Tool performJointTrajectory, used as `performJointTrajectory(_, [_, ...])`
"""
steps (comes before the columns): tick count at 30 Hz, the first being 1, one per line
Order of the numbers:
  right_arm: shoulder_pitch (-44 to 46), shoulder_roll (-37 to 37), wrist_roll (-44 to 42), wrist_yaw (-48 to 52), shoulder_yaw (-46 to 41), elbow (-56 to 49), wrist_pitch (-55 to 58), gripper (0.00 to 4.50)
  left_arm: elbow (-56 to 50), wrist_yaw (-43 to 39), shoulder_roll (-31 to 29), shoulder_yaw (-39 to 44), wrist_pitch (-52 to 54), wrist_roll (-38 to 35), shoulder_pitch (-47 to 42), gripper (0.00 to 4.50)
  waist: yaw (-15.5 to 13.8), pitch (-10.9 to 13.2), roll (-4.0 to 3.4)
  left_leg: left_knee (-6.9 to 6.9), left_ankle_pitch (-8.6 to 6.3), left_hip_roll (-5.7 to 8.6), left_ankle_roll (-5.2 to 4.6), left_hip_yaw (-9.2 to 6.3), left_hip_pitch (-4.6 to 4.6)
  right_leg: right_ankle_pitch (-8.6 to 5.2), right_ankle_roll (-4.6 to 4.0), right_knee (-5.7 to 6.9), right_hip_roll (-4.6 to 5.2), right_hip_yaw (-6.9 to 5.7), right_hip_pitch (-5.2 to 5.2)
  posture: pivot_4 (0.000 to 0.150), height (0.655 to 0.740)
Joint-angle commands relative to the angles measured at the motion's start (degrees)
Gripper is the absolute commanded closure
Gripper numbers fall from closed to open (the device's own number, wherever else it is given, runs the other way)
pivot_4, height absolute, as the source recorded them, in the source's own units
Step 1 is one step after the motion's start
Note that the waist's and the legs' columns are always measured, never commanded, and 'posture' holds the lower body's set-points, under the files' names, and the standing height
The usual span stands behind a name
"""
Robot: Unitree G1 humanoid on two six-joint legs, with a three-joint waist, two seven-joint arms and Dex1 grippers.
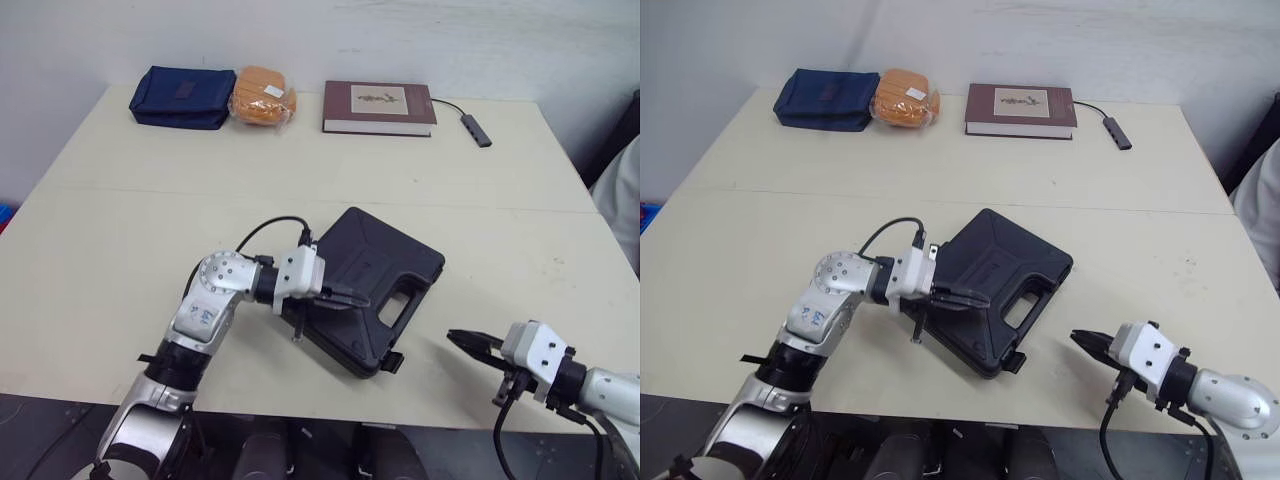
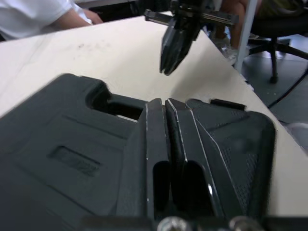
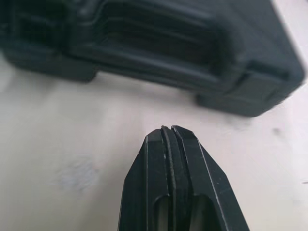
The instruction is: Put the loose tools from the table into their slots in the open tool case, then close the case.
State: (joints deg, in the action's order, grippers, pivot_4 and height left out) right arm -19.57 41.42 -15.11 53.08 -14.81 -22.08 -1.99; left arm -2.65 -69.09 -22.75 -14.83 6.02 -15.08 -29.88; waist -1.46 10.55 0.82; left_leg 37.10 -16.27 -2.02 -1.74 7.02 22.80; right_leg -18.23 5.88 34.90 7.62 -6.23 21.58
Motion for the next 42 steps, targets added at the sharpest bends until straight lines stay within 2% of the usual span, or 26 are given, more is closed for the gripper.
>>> performJointTrajectory(1, [-1.53,-1.07,0.04,-0.30,1.90,-2.52,-1.17,4.50,-5.26,1.07,-0.83,-1.92,0.65,0.97,1.66,4.45,0.01,0.00,0.00,0.01,0.00,0.00,0.00,0.00,0.01,0.00,0.00,0.00,0.00,0.00,0.00,0.150,0.7400])
performJointTrajectory(11, [-4.02,-1.45,-1.11,-0.24,6.16,-4.74,0.39,4.50,-8.76,2.84,-2.77,-5.50,2.77,3.71,2.74,4.45,-0.02,0.01,-0.02,0.01,-0.09,0.00,-0.16,-0.05,0.00,0.00,-0.01,0.01,0.01,-0.01,0.00,0.150,0.7400])
performJointTrajectory(14, [-3.41,-2.97,-1.02,-1.29,9.77,-6.68,1.90,4.50,-7.76,5.06,-2.55,-7.81,4.17,7.35,2.04,4.45,-0.03,0.00,-0.04,0.01,-0.09,-0.01,-0.16,-0.07,0.00,0.00,-0.01,0.01,0.01,-0.03,-0.01,0.150,0.7400])
performJointTrajectory(18, [-3.14,-3.11,-1.14,-1.70,11.59,-7.80,3.42,4.50,-7.99,5.20,-3.39,-9.94,7.95,8.75,2.66,4.45,-0.25,-0.04,-0.11,0.06,-0.10,0.04,-0.19,-0.09,-0.01,0.00,0.00,0.02,0.06,-0.03,-0.06,0.150,0.7400])
performJointTrajectory(22, [-3.06,-2.92,-0.87,-1.27,13.07,-8.12,3.65,4.50,-6.73,7.46,-3.48,-11.14,6.76,11.41,3.11,4.45,-0.26,-0.05,-0.12,0.08,-0.17,0.05,-0.31,-0.10,-0.02,0.01,0.01,-0.02,0.09,-0.03,-0.10,0.150,0.7400])
performJointTrajectory(42, [1.72,-3.59,-4.64,-2.29,15.16,-14.07,10.24,4.50,-6.73,7.20,-6.05,-14.96,9.84,13.25,4.72,4.45,-0.06,-0.33,-0.38,0.02,-0.17,0.02,-0.30,-0.09,-0.20,0.00,-0.02,0.00,0.06,0.00,-0.20,0.150,0.7400])
